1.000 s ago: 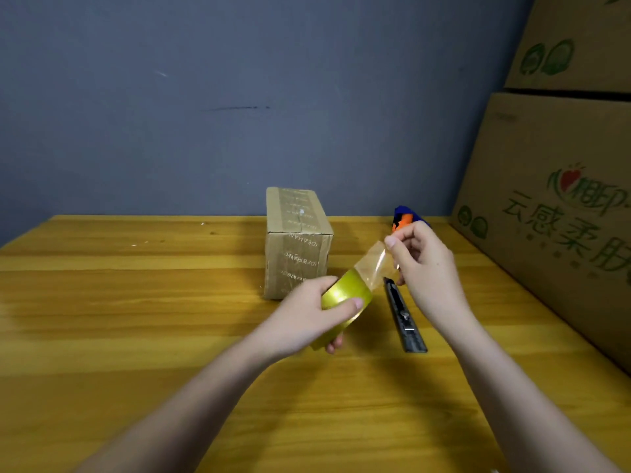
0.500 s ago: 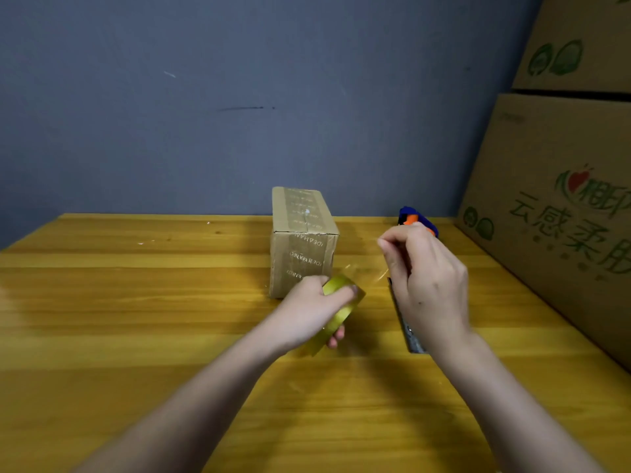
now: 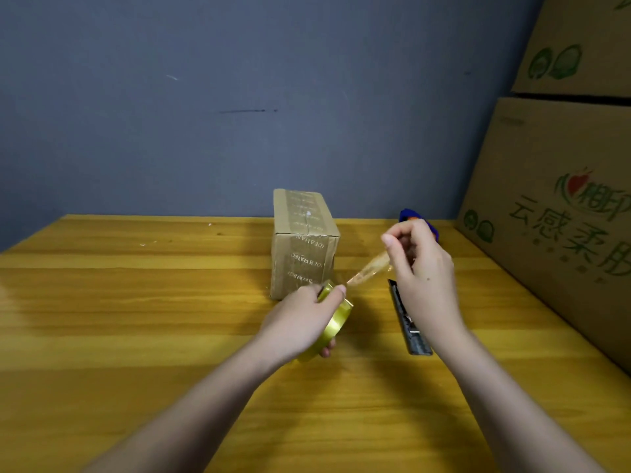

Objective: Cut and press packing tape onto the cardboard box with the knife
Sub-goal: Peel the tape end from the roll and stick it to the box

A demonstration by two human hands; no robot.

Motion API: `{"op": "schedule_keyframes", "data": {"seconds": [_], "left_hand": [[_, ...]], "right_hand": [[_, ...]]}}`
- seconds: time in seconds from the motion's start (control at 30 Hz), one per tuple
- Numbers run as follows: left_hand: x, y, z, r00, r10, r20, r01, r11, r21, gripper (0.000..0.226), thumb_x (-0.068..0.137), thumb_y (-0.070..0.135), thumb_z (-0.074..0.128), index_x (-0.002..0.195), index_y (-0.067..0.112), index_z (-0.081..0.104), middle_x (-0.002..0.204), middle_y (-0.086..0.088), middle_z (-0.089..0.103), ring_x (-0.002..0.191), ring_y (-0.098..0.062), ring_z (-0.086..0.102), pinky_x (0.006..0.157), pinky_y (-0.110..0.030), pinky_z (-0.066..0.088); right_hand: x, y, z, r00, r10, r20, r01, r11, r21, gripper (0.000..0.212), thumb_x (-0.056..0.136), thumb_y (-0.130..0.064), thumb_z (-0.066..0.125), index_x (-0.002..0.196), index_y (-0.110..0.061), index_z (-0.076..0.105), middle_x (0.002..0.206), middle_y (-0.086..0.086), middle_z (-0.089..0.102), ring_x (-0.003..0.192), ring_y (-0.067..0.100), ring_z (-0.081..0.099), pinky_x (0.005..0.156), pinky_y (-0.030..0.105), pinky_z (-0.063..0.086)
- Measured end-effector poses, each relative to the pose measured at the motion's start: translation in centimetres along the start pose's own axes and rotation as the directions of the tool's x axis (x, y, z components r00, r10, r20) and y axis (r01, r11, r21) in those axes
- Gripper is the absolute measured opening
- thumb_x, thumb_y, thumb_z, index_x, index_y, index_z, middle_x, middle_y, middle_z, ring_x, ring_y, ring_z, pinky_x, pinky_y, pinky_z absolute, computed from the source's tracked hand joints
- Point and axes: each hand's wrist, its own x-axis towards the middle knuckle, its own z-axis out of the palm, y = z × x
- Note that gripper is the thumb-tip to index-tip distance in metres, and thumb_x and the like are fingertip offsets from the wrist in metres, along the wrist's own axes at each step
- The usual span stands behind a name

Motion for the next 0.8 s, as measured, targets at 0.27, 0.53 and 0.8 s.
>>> {"op": "schedule_keyframes", "data": {"seconds": [0.27, 0.53, 0.8], "left_hand": [[-0.6, 0.9, 0.1, 0.969, -0.085, 0.232, 0.184, 0.875, -0.447, 0.028, 0.095, 0.03, 0.05, 0.094, 0.002, 0.057, 0.058, -0.014, 0.067, 0.046, -0.022, 0.064, 0.049, -0.025, 0.053], [-0.7, 1.4, -1.4, 0.992, 0.068, -0.111, 0.01, 0.812, 0.583, 0.052, 0.08, 0.071, 0.043, 0.065, 0.021, 0.047, 0.065, 0.003, 0.054, 0.067, -0.021, 0.052, 0.055, -0.03, 0.034], [1.8, 2.9, -3.0, 0.814, 0.565, -0.133, -0.579, 0.805, -0.128, 0.025, 0.078, 0.018, 0.071, 0.094, 0.028, 0.055, 0.097, 0.009, 0.065, 0.093, -0.004, 0.064, 0.088, -0.023, 0.052]], "right_hand": [[1.4, -1.1, 0.0, 0.99, -0.137, 0.027, 0.138, 0.988, -0.065, 0.012, 0.095, -0.032, 0.051, 0.094, -0.022, 0.056, 0.081, -0.015, 0.055, 0.072, 0.007, 0.053, 0.059, 0.028, 0.048], [3.0, -1.8, -0.4, 0.919, -0.348, 0.184, 0.373, 0.919, -0.13, 0.015, 0.095, -0.034, 0.048, 0.095, -0.022, 0.057, 0.088, -0.011, 0.06, 0.075, 0.009, 0.056, 0.06, 0.034, 0.051], [3.6, -2.4, -0.2, 0.873, -0.436, 0.219, 0.471, 0.871, -0.139, 0.016, 0.094, -0.036, 0.047, 0.096, -0.023, 0.057, 0.087, -0.008, 0.061, 0.07, 0.01, 0.057, 0.053, 0.034, 0.049]]}}
